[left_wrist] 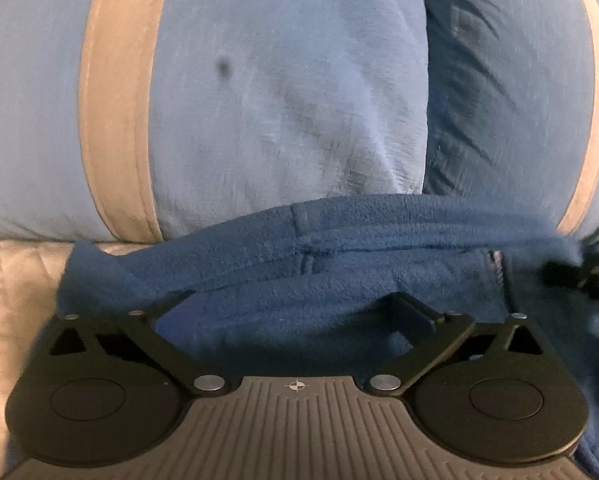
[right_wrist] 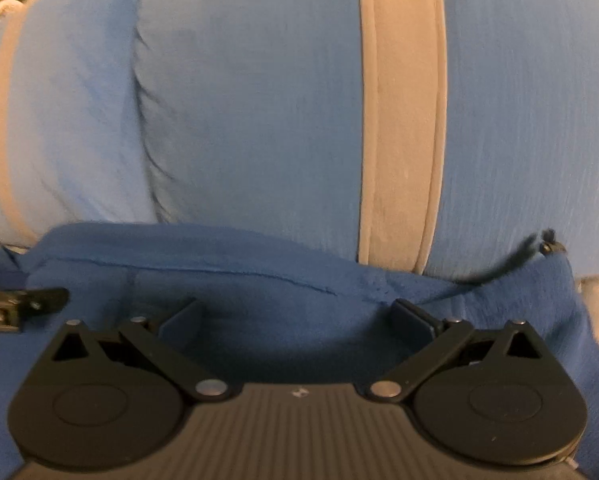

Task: Fold clothes
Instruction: 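Press the folded jacket flat with both open grippers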

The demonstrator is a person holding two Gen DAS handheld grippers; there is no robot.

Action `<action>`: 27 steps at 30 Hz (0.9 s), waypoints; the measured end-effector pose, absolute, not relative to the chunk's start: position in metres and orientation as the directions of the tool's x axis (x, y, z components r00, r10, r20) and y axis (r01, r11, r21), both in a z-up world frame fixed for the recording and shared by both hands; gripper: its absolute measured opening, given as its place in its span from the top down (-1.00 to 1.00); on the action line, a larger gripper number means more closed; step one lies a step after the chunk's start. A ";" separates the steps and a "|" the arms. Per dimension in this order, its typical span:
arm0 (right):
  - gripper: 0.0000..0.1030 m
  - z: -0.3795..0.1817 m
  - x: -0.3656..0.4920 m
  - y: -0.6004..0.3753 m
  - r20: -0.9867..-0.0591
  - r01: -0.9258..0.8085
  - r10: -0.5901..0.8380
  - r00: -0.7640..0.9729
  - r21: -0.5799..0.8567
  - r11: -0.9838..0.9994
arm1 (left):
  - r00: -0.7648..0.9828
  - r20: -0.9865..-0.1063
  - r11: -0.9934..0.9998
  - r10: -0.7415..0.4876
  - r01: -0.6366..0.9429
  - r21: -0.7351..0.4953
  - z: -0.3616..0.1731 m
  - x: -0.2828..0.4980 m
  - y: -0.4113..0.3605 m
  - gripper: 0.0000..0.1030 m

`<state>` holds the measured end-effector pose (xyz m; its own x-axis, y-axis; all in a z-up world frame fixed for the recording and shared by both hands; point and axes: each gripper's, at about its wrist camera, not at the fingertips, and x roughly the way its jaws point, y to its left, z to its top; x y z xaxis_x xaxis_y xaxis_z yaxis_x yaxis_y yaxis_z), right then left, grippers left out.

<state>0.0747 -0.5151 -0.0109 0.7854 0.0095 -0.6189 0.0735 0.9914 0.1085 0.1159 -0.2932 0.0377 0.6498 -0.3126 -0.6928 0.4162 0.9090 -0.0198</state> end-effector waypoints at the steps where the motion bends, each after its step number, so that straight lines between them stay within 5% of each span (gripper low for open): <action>1: -0.99 -0.016 0.075 -0.512 -0.615 0.080 -0.005 0.788 0.095 0.992 | 0.652 -0.691 0.909 -0.312 0.416 -0.018 0.038 0.115 -0.292 -1.00; 11: -0.99 -0.032 0.073 -0.490 -0.570 0.099 -0.103 0.815 -0.038 0.994 | 0.670 -0.676 0.911 -0.307 0.413 -0.005 0.037 0.102 -0.282 -1.00; 20: -0.99 -0.033 0.076 -0.495 -0.577 0.096 -0.083 0.813 -0.008 0.995 | 0.648 -0.730 0.903 -0.217 0.417 0.101 0.070 0.059 -0.255 -1.00; 27: -0.99 -0.032 0.076 -0.494 -0.576 0.095 -0.082 0.814 -0.008 0.995 | 0.609 -0.763 0.910 -0.216 0.409 0.068 0.048 0.071 -0.216 -1.00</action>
